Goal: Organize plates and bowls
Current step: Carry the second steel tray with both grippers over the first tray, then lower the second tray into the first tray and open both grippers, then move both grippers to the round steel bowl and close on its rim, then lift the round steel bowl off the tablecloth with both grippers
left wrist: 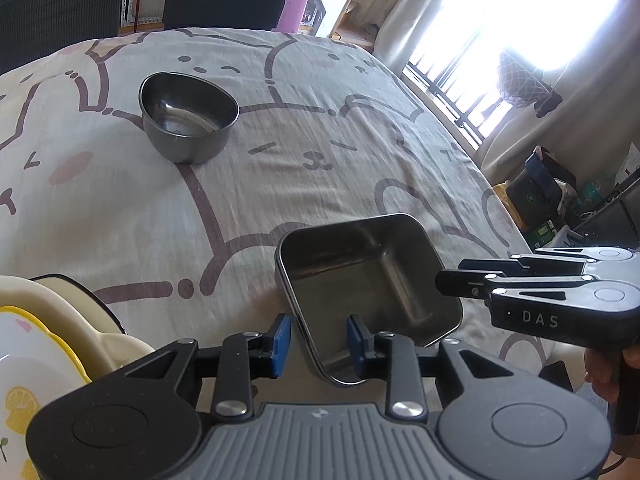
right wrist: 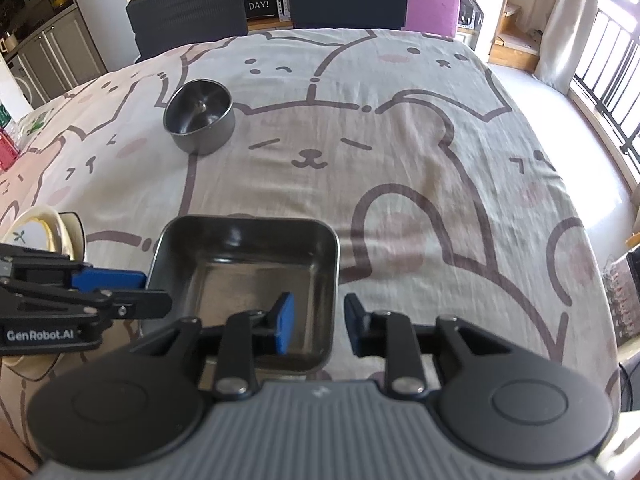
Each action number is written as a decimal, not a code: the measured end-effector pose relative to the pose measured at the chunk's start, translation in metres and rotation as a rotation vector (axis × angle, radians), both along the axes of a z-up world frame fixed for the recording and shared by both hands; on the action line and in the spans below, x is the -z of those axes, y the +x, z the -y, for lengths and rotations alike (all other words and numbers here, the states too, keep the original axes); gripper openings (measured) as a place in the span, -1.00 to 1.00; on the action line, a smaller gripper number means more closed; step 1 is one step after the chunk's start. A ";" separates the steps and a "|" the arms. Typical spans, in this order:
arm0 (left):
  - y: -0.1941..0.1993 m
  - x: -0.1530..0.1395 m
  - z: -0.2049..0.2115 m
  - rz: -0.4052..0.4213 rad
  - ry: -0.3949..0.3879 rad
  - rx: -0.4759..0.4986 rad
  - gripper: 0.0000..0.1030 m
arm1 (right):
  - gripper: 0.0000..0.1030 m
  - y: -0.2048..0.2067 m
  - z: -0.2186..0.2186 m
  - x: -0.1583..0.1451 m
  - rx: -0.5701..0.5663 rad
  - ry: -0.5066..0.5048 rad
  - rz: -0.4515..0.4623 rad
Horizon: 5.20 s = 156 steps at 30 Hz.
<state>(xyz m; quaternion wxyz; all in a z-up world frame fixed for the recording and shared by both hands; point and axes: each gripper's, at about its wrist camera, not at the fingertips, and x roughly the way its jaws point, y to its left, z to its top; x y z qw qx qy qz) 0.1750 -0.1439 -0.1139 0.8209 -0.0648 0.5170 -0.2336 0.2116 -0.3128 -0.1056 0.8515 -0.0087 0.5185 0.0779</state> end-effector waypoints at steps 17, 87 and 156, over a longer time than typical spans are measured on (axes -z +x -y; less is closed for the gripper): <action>-0.002 -0.009 -0.006 0.036 -0.016 0.018 0.78 | 0.29 -0.012 0.014 -0.007 0.028 0.051 0.039; 0.182 0.008 -0.095 0.065 0.103 -0.157 -0.55 | -0.89 0.159 -0.098 0.039 0.247 0.245 0.045; 0.020 -0.011 -0.002 0.079 -0.022 -0.045 -0.84 | -0.78 -0.027 0.028 -0.018 0.142 0.307 0.101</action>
